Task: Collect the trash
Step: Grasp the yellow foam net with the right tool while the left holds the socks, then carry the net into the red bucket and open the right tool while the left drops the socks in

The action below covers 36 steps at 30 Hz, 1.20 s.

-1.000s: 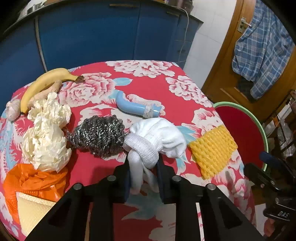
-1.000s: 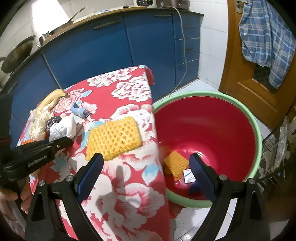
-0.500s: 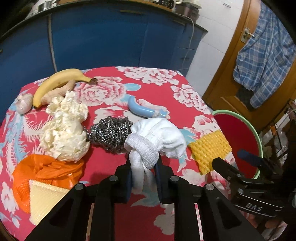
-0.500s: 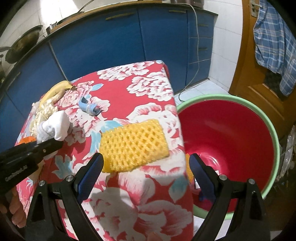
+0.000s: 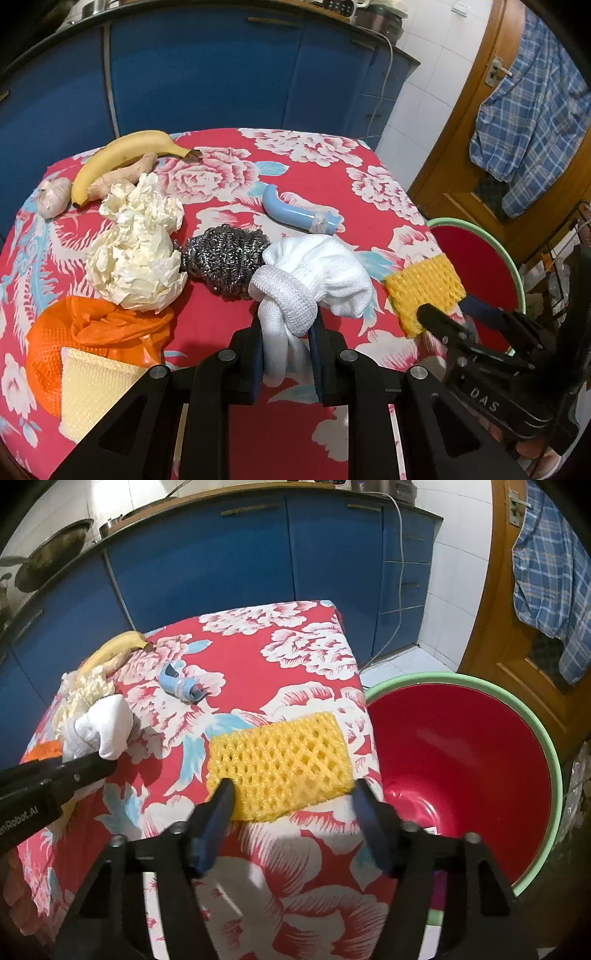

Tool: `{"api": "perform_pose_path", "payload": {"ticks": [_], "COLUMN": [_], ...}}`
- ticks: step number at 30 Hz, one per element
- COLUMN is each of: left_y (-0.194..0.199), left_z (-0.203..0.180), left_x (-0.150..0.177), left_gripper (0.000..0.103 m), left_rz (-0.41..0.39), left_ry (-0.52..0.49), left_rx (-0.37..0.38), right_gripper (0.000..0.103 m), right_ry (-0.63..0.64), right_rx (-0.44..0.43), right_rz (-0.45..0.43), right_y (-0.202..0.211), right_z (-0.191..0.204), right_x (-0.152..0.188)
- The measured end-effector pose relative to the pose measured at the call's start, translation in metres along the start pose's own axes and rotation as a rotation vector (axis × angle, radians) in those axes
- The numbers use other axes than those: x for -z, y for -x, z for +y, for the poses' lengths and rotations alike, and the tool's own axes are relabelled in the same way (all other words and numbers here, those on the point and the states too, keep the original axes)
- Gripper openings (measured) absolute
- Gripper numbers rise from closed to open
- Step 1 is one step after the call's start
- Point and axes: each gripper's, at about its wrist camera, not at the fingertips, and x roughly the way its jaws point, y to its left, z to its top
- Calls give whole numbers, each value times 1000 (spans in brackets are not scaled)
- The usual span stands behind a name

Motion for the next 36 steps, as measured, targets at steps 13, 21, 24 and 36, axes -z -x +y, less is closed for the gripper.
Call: {"api": "perform_pose_path", "payload": {"ticks": [13,21,24,36], "left_y": [9,16,17,17], "left_z": [-2,-11,-19,-53], "left_x": [2,0,-1,-5], "left_gripper": [21,21,21,21], "left_rz": [-10,-24,-28,-26], "left_ry": [-2,-23,-37,-95], "left_rx": [-2,6,10,35], "right_gripper": [6,6,6,6], "right_ry": [-7,-46,-73,-200], "right_rx": [-39,-43,-37,10], "right_rz": [-53,-102,-118,-161], "right_y": [18,42,51,78], "right_z": [2,-14,-24,-78], "right_x": [2,4,5,18]}}
